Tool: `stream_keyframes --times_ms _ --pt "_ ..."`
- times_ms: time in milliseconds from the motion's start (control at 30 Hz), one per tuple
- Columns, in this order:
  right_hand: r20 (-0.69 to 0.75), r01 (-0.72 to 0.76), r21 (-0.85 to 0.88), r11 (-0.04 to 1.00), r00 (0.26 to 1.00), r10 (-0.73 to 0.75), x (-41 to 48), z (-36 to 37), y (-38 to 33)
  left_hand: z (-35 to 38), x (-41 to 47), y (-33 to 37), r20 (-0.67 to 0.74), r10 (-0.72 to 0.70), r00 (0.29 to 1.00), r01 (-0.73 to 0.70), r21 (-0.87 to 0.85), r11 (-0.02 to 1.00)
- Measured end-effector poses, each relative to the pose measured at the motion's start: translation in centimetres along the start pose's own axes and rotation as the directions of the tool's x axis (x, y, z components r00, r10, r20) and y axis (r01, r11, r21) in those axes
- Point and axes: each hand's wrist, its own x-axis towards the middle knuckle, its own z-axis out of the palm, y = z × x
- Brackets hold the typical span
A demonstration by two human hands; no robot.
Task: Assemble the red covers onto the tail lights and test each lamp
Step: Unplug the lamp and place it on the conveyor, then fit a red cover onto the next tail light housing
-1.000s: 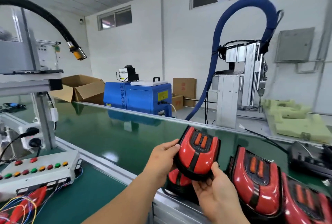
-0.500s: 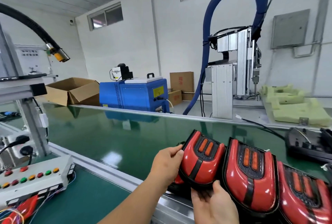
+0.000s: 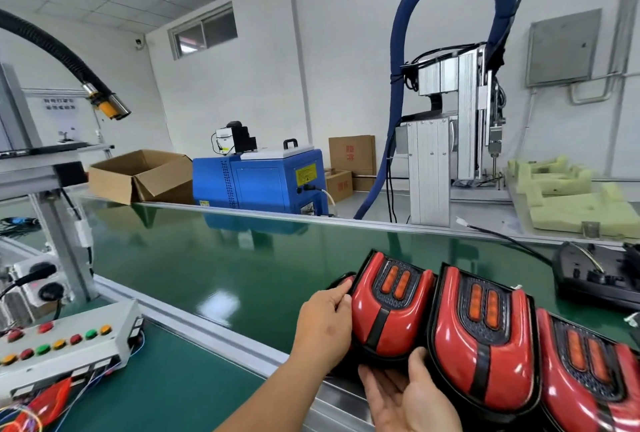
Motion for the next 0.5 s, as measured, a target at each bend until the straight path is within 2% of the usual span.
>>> stream_keyframes --times_ms 267,367,500 --pt "0.039 -0.134 0.016 0.991 0.99 0.133 -0.8 -1.1 0.0 0.0 -0.7 -0.6 -0.091 0.018 0.996 -0.024 -0.058 0.998" --pt "0.042 -0.076 -0.058 0.995 0.996 0.079 -1.2 -0.7 0.9 -1.0 -1.1 -0.8 -0.1 0.003 0.995 -0.009 -0.06 0.998" --pt "0.052 -0.042 -0.191 0.981 0.997 0.053 -1.3 0.4 3.0 -3.9 -2.3 -1.5 -0.167 -0.077 0.983 0.049 -0.165 0.985"
